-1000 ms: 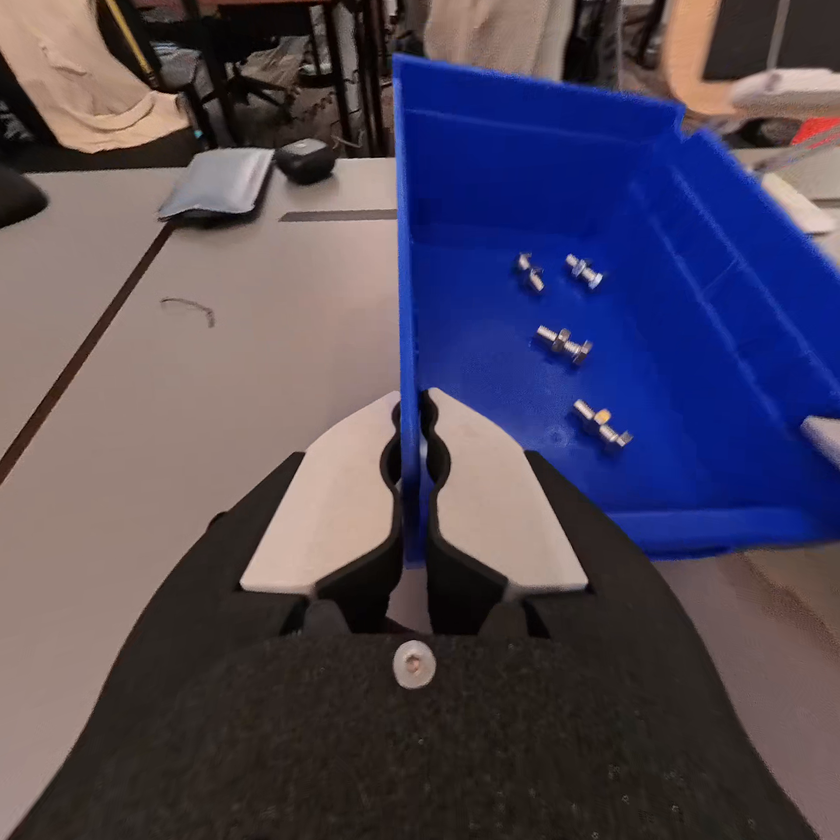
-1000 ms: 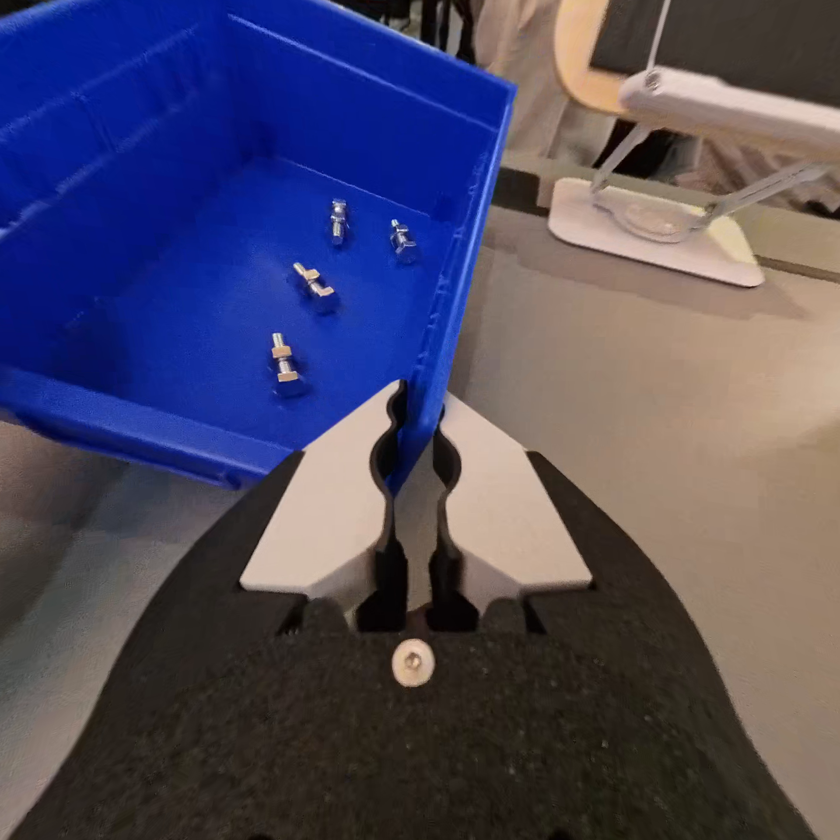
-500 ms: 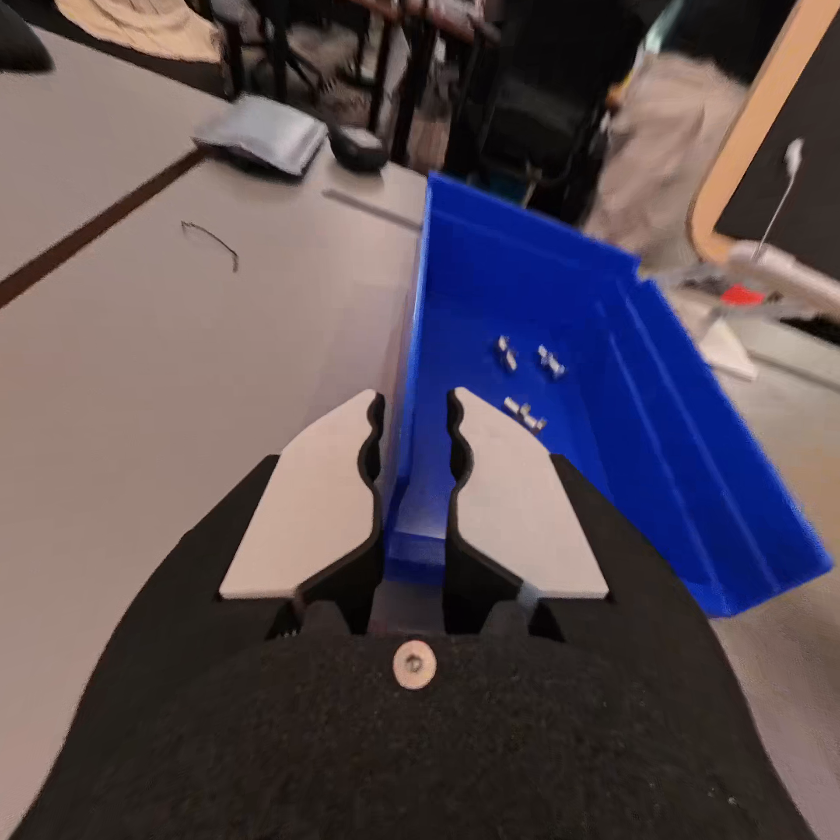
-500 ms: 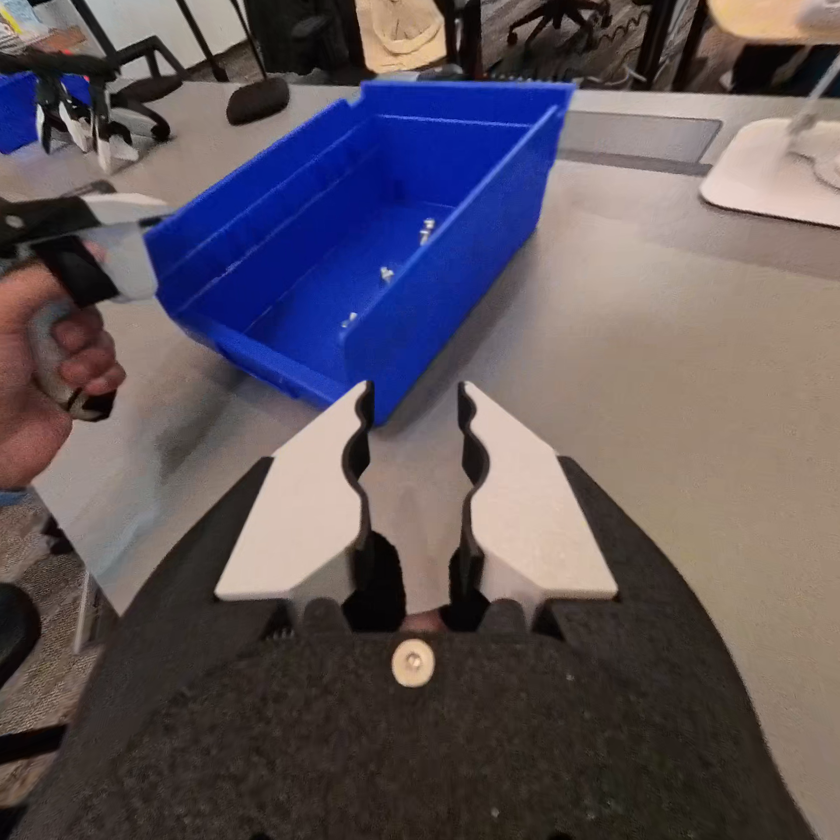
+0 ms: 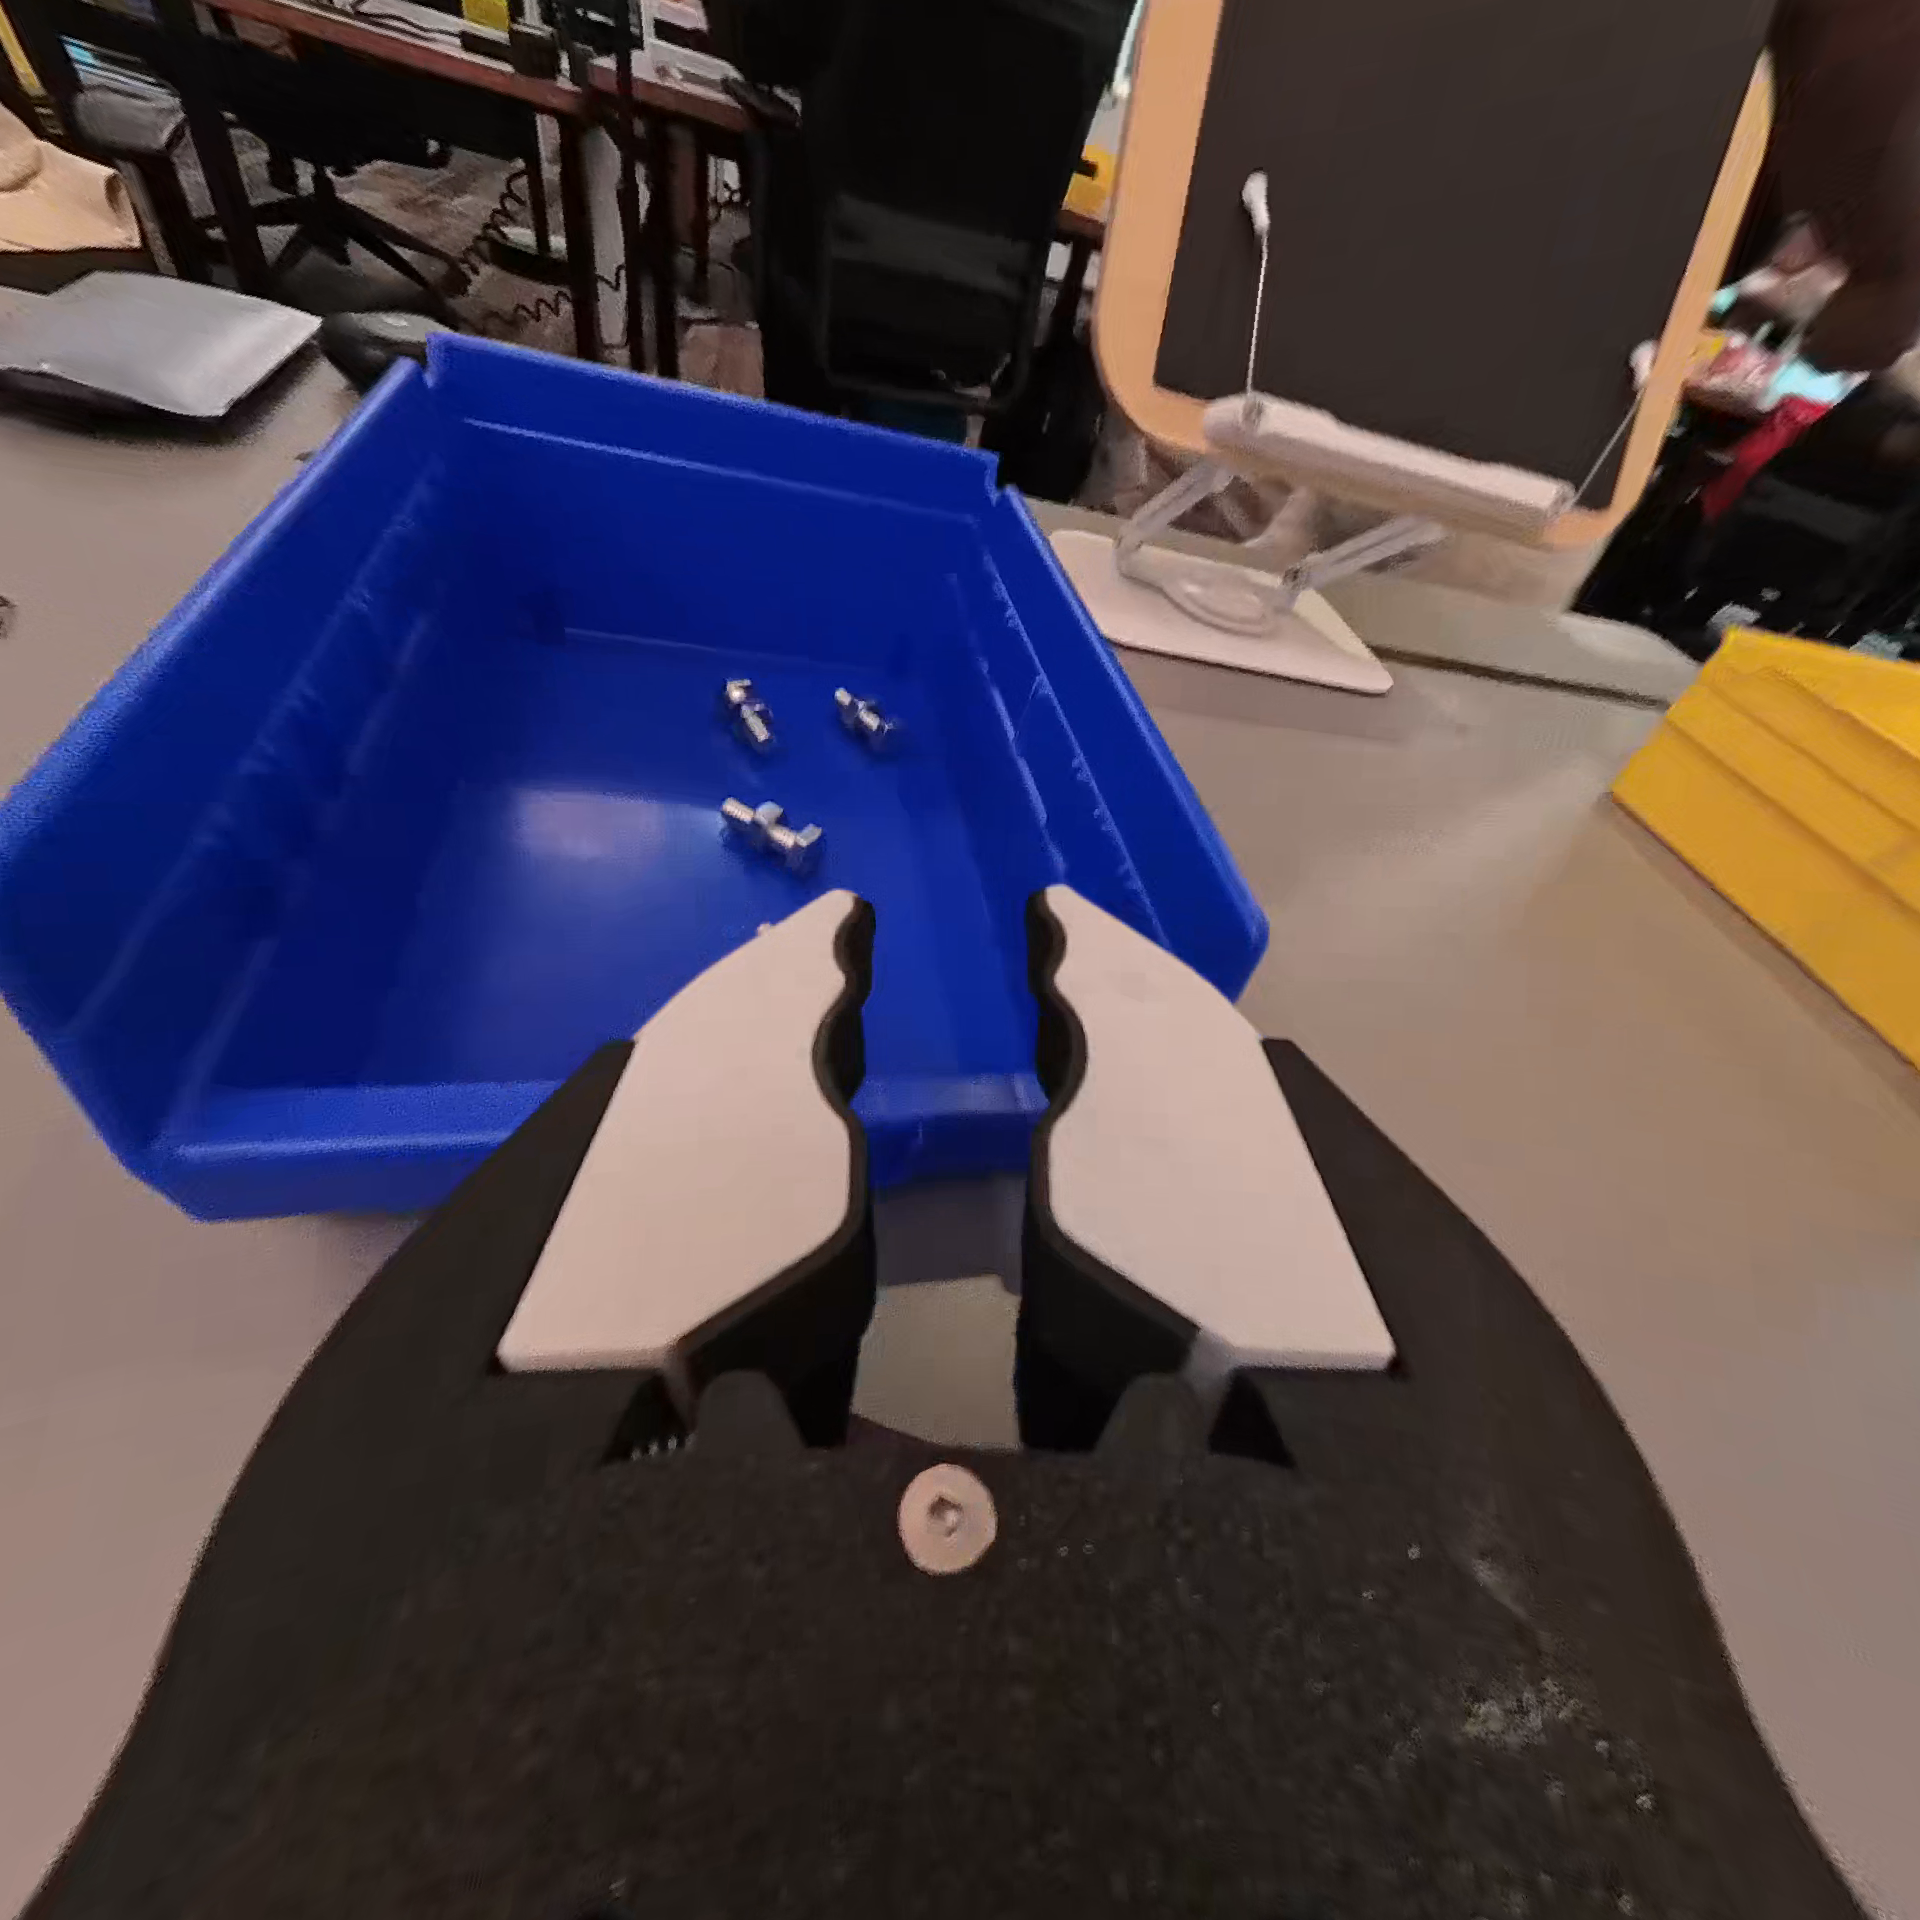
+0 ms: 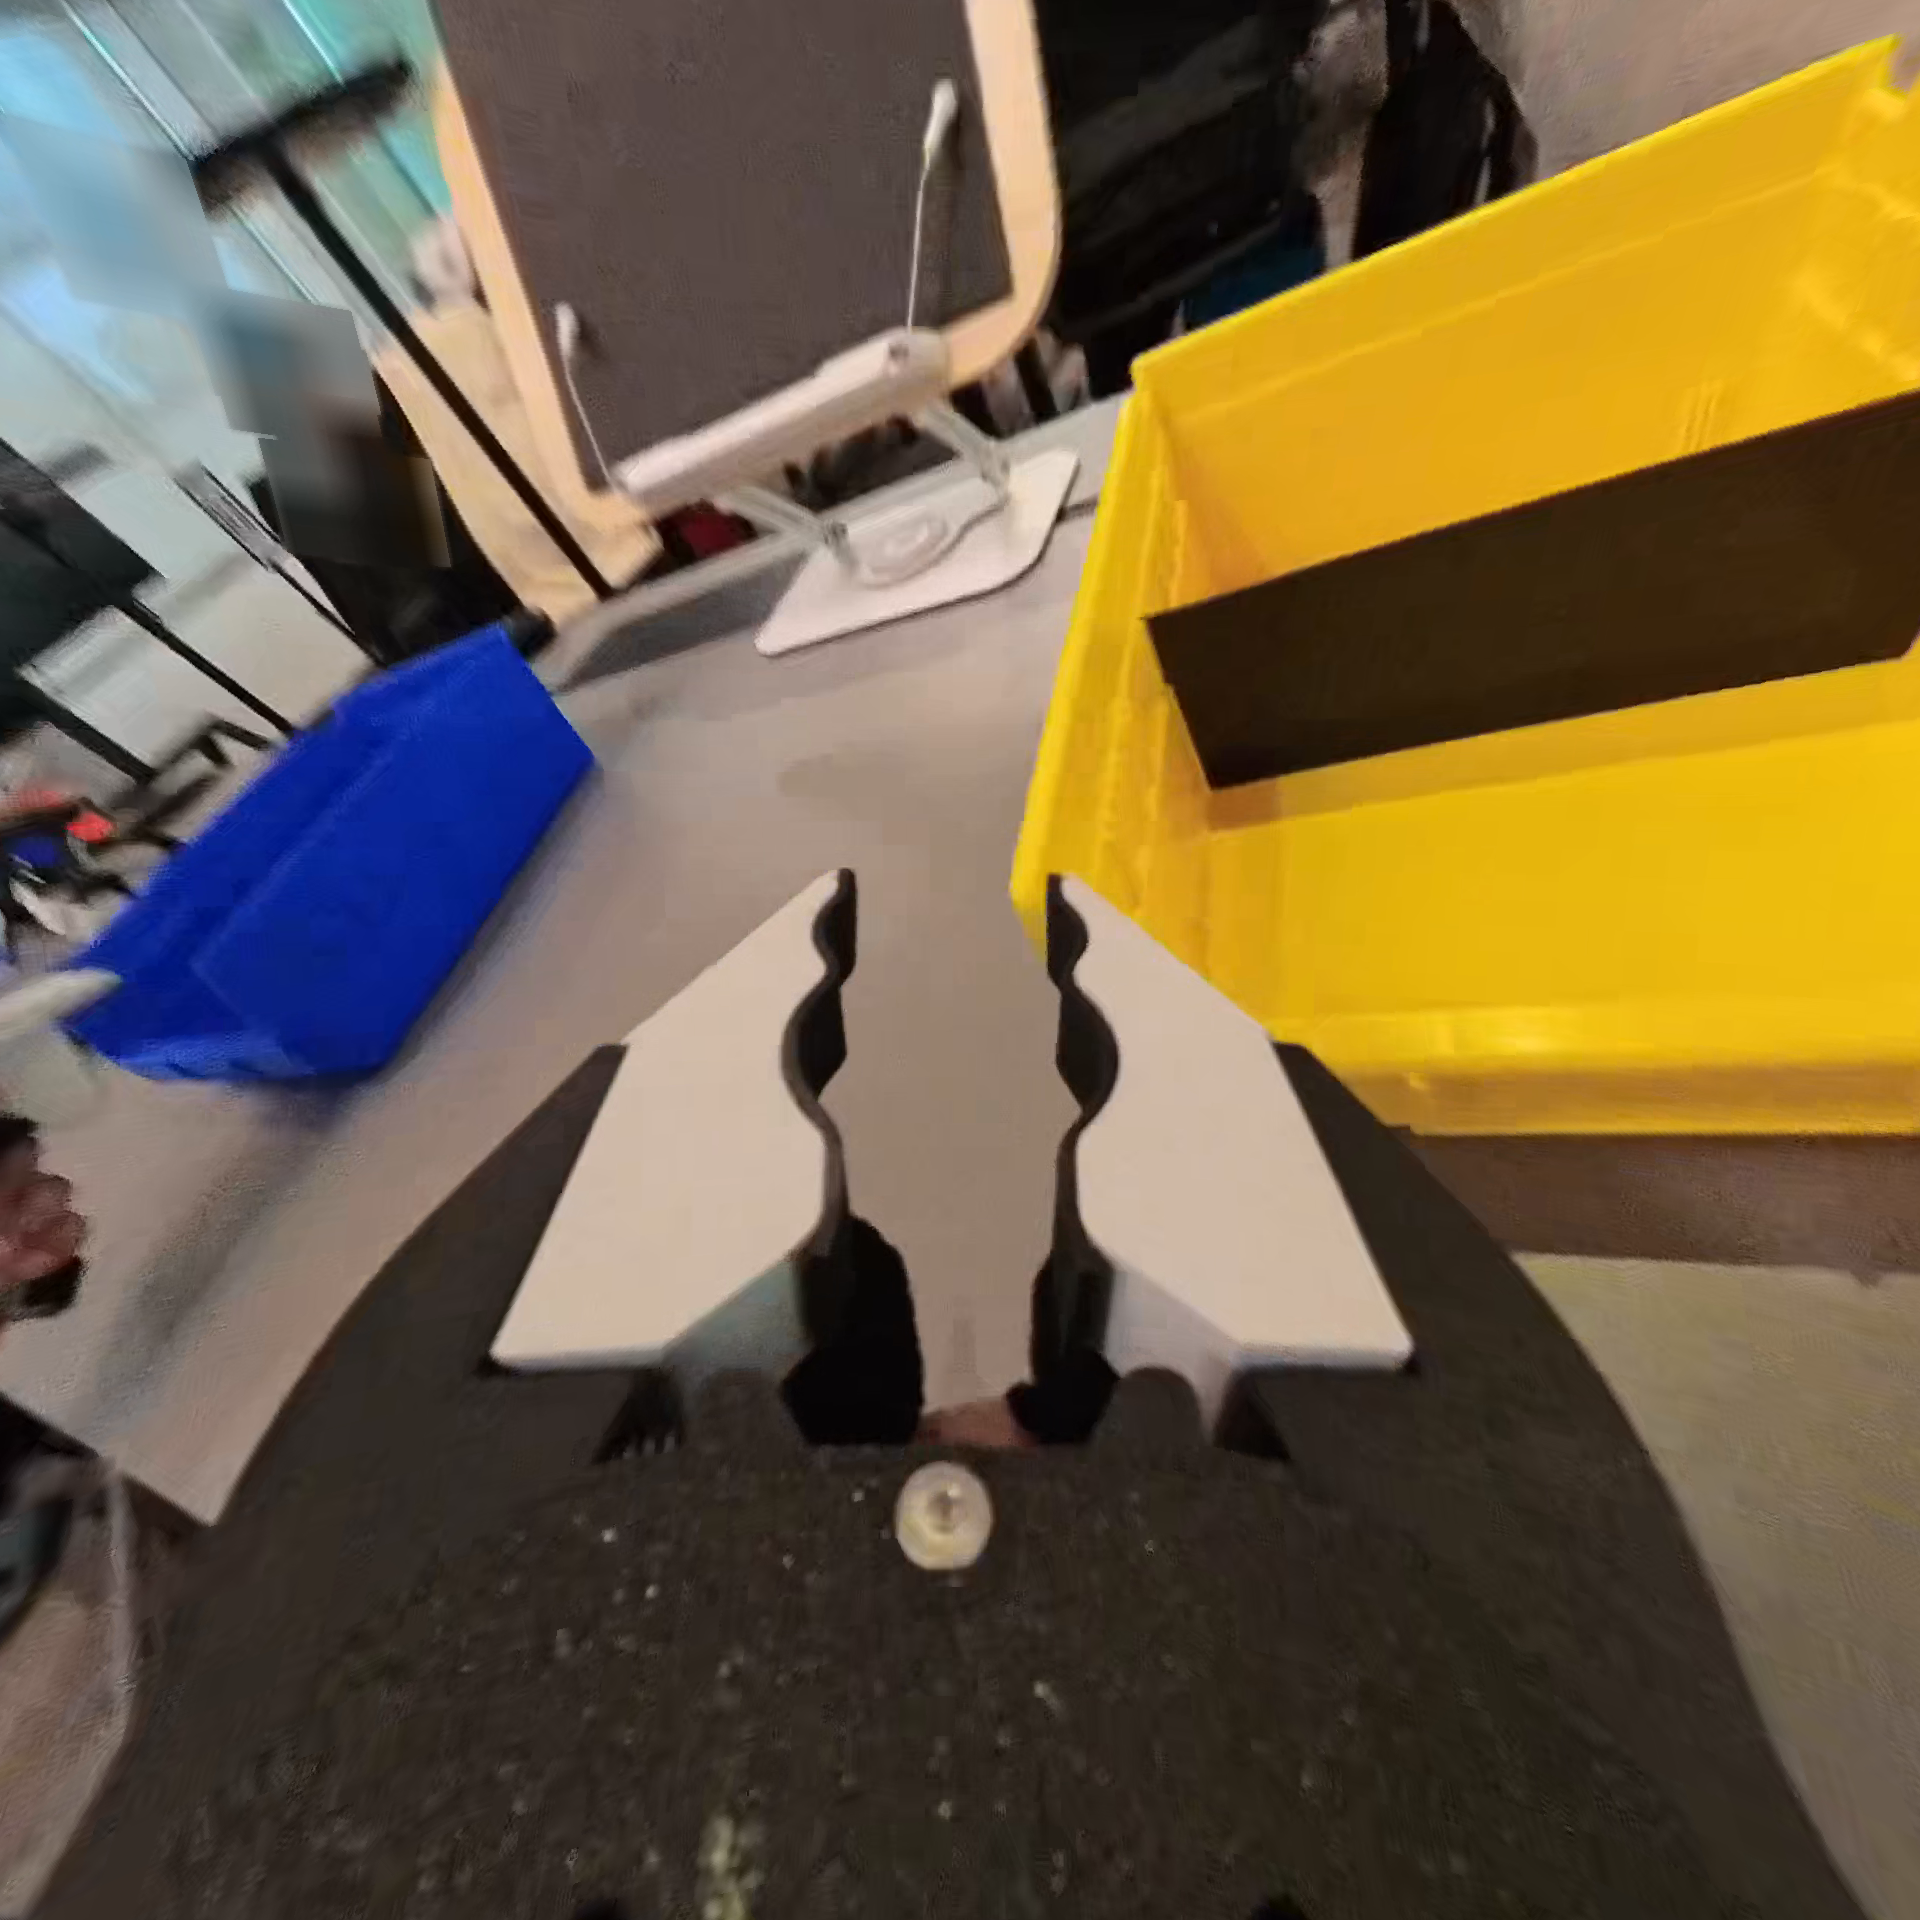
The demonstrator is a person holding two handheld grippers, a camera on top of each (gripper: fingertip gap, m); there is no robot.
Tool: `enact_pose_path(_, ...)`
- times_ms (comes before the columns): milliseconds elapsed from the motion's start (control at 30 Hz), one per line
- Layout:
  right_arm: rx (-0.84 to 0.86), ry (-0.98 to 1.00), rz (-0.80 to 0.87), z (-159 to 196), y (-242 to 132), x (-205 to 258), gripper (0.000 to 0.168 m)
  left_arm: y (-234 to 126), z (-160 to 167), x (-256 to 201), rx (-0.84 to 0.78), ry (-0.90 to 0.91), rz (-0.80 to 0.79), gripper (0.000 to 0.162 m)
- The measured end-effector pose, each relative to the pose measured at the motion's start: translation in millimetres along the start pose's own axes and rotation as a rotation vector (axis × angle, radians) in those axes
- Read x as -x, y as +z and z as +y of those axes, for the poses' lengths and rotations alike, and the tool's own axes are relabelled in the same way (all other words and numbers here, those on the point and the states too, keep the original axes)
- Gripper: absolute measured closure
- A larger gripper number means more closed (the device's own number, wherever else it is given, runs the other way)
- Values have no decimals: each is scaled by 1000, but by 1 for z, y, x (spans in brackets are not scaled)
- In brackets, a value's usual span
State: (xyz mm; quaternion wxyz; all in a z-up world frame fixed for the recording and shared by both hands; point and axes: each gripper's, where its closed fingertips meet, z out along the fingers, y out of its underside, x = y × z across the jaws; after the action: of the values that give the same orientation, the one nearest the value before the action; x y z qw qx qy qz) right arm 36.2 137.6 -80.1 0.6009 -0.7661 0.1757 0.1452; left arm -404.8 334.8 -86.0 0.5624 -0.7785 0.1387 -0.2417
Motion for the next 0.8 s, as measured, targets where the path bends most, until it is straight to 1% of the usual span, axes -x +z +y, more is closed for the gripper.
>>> enact_pose_path(33, -69, 75, -15, -7, -11, -15, 130, -2, 5, 1, 14, 14, -14, 134)
enact_pose_path(67, -135, 139, 5, -13, -22, -35, 130, -3, 9, 5, 28, 25, -34, 134)
enact_pose_path(100, -205, 177, 4, -19, -35, -48, 129, -5, 11, 11, 38, 31, -62, 134)
enact_pose_path(133, -271, 192, 9, -27, -46, -57, 129, -7, 9, 18, 35, 35, -92, 134)
enact_pose_path(167, -299, 166, 37, -33, -54, -63, 128, -9, 7, 27, 23, 39, -118, 134)
enact_pose_path(233, -243, -31, 112, -30, -52, -63, 127, -11, 2, 44, 11, 46, -169, 134)
enact_pose_path(267, -182, -116, 135, -21, -43, -59, 126, -11, 2, 51, 11, 45, -184, 134)
enact_pose_path(300, -115, -168, 119, -9, -32, -49, 123, -11, 2, 56, 13, 35, -192, 134)
enact_pose_path(367, -11, -203, 69, 17, -9, -27, 117, -9, 6, 60, 25, -8, -185, 134)
enact_pose_path(400, 16, -219, 82, 26, 0, -23, 117, -8, 8, 60, 34, -29, -171, 134)
enact_pose_path(433, 28, -241, 149, 32, 7, -28, 117, -6, 9, 58, 43, -39, -158, 134)
enact_pose_path(467, 46, -272, 215, 34, 12, -35, 127, -6, 9, 58, 47, -35, -155, 134)
enact_pose_path(500, 66, -315, 247, 36, 16, -39, 148, -6, 8, 59, 46, -21, -161, 134)
enact_pose_path(533, 78, -353, 264, 35, 19, -41, 158, -7, 7, 61, 41, -3, -173, 134)
enact_pose_path(567, 90, -382, 266, 34, 23, -41, 162, -9, 6, 63, 37, 12, -187, 134)
enact_pose_path(633, 90, -401, 296, 30, 28, -44, 162, -12, 4, 68, 31, 21, -206, 134)
enact_pose_path(733, 89, -361, 268, 30, 34, -42, 160, -15, 2, 73, 25, 8, -208, 134)
enact_pose_path(800, 77, -336, 215, 30, 32, -35, 146, -16, 4, 73, 33, -7, -196, 134)
